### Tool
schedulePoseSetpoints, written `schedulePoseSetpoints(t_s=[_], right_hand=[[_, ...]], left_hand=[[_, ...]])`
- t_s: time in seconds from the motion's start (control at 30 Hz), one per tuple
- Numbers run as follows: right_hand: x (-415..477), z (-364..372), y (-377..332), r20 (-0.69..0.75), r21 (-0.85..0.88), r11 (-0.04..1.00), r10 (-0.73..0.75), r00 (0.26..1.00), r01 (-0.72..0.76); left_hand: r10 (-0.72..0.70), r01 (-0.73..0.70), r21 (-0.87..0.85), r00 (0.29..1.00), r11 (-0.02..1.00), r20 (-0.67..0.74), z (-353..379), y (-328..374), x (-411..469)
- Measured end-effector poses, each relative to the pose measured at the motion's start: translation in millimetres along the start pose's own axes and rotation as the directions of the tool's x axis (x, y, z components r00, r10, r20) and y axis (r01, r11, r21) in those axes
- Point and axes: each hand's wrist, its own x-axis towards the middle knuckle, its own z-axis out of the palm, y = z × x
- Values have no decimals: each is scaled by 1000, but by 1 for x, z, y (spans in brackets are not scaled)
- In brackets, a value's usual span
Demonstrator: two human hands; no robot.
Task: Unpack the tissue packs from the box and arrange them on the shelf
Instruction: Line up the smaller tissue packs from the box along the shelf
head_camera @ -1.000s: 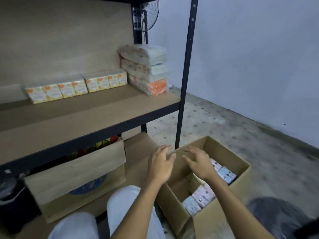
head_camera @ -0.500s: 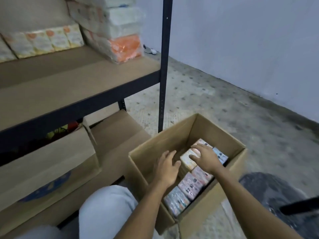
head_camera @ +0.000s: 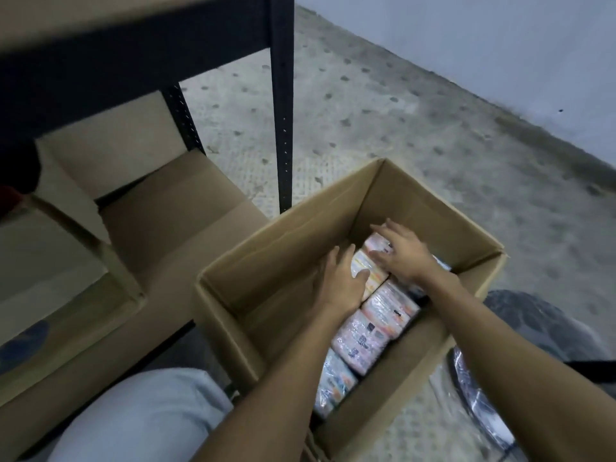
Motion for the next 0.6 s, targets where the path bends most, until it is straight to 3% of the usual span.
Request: schedulePoseSetpoints(t_s=[0.27, 0.6], right_hand=[[13, 2, 6, 5, -138, 990, 12, 1000, -11], [19, 12, -2, 30, -250, 968, 0, 1000, 8]], left_hand=[[-55, 72, -89, 983, 993, 173, 24, -8, 7], [-300, 290, -247, 954, 925, 0, 18, -29, 10]])
